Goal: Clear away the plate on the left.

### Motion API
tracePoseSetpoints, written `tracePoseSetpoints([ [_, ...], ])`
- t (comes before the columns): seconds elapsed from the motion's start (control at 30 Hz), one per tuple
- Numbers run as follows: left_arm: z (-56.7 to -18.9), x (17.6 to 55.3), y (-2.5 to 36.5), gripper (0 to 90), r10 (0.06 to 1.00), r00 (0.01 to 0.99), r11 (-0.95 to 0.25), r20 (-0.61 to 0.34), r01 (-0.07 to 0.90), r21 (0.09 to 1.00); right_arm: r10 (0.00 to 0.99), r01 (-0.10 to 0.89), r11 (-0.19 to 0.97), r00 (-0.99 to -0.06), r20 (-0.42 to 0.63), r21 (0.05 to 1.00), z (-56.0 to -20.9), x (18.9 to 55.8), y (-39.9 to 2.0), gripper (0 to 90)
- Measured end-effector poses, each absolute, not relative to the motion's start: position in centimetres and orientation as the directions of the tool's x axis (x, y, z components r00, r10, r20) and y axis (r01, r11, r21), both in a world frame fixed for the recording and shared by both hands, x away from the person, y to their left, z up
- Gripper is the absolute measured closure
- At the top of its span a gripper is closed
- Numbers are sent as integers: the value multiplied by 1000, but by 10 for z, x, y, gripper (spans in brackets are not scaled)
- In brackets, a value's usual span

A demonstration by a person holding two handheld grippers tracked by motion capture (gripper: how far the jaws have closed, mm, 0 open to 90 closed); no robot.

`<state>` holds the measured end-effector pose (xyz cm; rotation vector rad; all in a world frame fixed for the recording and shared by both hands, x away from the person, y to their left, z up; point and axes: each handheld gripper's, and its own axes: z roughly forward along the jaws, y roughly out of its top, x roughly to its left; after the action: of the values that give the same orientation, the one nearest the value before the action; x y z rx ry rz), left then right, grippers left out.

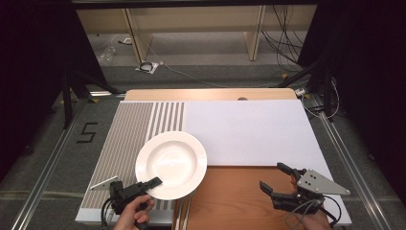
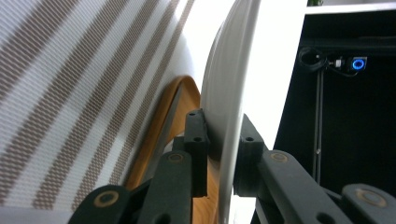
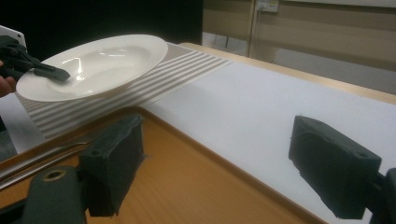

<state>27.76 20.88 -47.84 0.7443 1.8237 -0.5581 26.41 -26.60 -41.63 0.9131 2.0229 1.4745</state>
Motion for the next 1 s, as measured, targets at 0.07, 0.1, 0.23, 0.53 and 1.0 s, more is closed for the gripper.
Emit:
tracePoseSetpoints([
  [0.07, -478, 277, 205, 790, 236, -260, 689, -936, 724, -28, 746, 235, 201, -665, 7, 951, -416, 264, -266, 188],
  [0.1, -478, 277, 203, 790, 239, -257, 684, -936, 729, -26, 747, 236, 198, -665, 9, 951, -416, 264, -266, 188],
  [0.23, -477, 277, 191, 789, 252, -246, 651, -936, 759, -24, 746, 237, 203, -666, 7, 950, -416, 264, -266, 188],
  [0.53, -478, 278, 172, 787, 280, -220, 587, -934, 810, -15, 749, 236, 199, -662, 8, 951, -416, 264, -267, 188],
  [1.0, -484, 278, 147, 785, 317, -185, 497, -930, 868, -3, 750, 235, 192, -661, 11, 953, -416, 264, -267, 188],
])
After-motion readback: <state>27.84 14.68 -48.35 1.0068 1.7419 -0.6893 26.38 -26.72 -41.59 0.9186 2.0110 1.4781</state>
